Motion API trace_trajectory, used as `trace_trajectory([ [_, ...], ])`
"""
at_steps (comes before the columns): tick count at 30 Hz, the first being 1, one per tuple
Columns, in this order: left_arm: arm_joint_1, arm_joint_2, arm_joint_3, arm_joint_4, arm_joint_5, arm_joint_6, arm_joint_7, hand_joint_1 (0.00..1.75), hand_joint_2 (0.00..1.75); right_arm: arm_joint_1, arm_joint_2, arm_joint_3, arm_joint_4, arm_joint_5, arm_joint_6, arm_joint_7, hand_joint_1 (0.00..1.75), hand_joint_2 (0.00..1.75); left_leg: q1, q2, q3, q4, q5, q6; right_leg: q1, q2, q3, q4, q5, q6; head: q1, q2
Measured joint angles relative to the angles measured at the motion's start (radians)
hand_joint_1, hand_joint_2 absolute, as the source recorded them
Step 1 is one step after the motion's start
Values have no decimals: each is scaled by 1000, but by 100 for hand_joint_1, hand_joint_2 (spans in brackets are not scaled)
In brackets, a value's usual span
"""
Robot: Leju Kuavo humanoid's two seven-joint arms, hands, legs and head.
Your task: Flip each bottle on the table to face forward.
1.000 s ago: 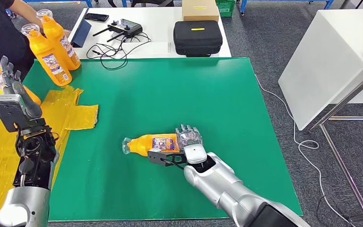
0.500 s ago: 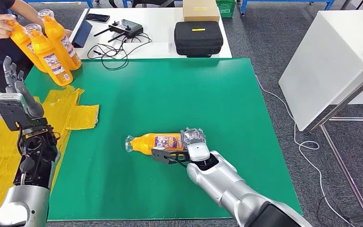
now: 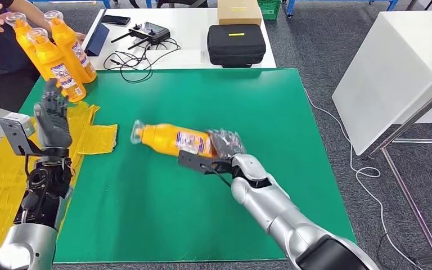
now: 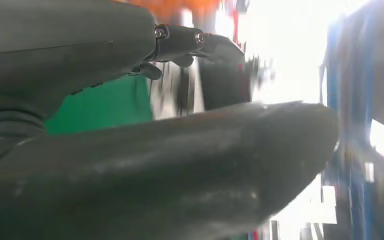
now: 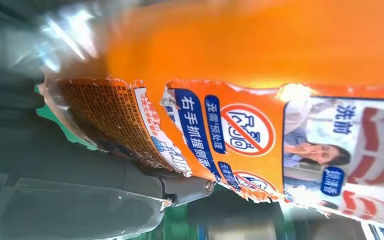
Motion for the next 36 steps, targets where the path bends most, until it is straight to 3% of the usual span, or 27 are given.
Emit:
trace_trajectory([
  [4,10,0,0,14,67,-151,42,0,175,-22,1,-83,-46,-35,-48,-78,175,175,0,0,0,0,0,0,0,0,-1,0,0,0,0,0],
  [8,14,-3,3,45,180,-336,111,0,175,-19,7,-157,-124,-99,-107,-202,175,175,0,0,-2,0,0,0,0,0,-2,0,0,0,0,0],
  [10,18,-8,1,57,205,-362,117,0,175,-19,14,-192,-179,-123,-124,-237,175,175,0,0,-2,0,0,0,0,0,-2,0,0,0,0,0],
  [20,5,-84,-71,32,203,-273,104,0,175,-69,89,-234,-225,-125,-112,-176,175,175,0,0,-2,0,0,0,0,0,-3,0,0,0,0,0],
  [29,-24,-121,-129,-12,162,-151,65,0,175,-116,153,-239,-156,-150,-75,-90,175,175,0,0,-2,0,0,0,0,0,-3,0,0,0,0,0],
  [36,-32,-130,-149,-35,159,-134,64,0,175,-126,173,-234,-128,-169,-74,-80,175,175,0,0,-2,0,0,0,0,0,-3,0,0,0,0,0],
])
